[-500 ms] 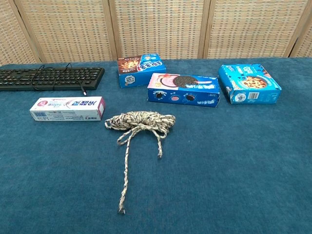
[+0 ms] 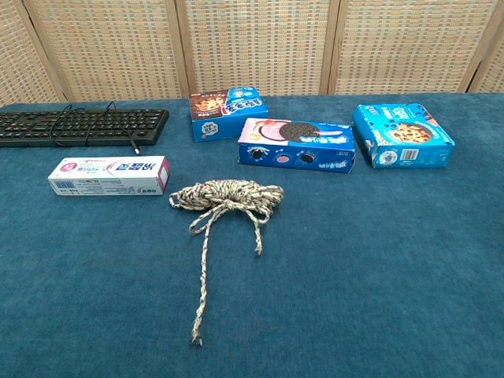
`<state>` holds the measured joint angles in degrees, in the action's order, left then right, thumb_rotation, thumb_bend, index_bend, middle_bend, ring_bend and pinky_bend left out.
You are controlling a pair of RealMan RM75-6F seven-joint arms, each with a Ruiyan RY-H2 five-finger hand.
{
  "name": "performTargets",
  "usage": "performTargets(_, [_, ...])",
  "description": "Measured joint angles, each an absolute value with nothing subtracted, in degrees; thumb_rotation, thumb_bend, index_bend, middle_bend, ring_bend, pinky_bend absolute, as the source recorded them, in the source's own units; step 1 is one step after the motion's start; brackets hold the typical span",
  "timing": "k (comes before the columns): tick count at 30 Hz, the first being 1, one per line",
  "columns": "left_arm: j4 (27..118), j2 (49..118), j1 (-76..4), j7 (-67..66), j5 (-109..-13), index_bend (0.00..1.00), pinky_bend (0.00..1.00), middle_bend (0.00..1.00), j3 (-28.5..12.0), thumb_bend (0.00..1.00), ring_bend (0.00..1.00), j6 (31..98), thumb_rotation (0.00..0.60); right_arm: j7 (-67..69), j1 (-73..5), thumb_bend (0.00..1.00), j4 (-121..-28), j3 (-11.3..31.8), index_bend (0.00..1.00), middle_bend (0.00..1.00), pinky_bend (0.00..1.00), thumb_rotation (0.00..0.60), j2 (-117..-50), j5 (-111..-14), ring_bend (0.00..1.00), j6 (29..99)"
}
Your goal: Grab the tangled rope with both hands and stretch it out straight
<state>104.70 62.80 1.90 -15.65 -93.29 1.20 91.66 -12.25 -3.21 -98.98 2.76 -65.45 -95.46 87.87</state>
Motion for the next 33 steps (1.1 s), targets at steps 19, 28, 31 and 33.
performTargets(19, [103.94,66.24,-1.12,-20.35,-87.99,0.00,0.00,0.00,-1.33,0.00,0.00,86.93,0.600,-11.18,-32.19,0.22,-93.92,8.05,0.41,0.00,0.00,0.600,-71.63,-100.74,0.00,55.55])
performTargets(28, [103.55,67.32,-2.10,-22.01,-86.42,0.00,0.00,0.00,-1.59,0.00,0.00,85.47,0.600,-16.62,-39.33,0.28,-89.22,10.12,0.42,0.00,0.00,0.600,-83.08,-94.77,0.00,47.30])
performTargets(31, [103.48,67.41,-2.36,-22.21,-85.98,0.00,0.00,0.00,-1.67,0.00,0.00,85.14,0.600,-21.11,-41.32,0.28,-86.61,10.55,0.42,0.00,0.00,0.600,-87.42,-90.72,0.00,44.93])
performTargets(33, [103.42,67.47,-2.50,-22.34,-85.75,0.00,0.00,0.00,-1.64,0.00,0.00,84.89,0.600,-23.61,-42.26,0.28,-85.10,10.63,0.42,0.00,0.00,0.600,-89.75,-88.78,0.00,43.96])
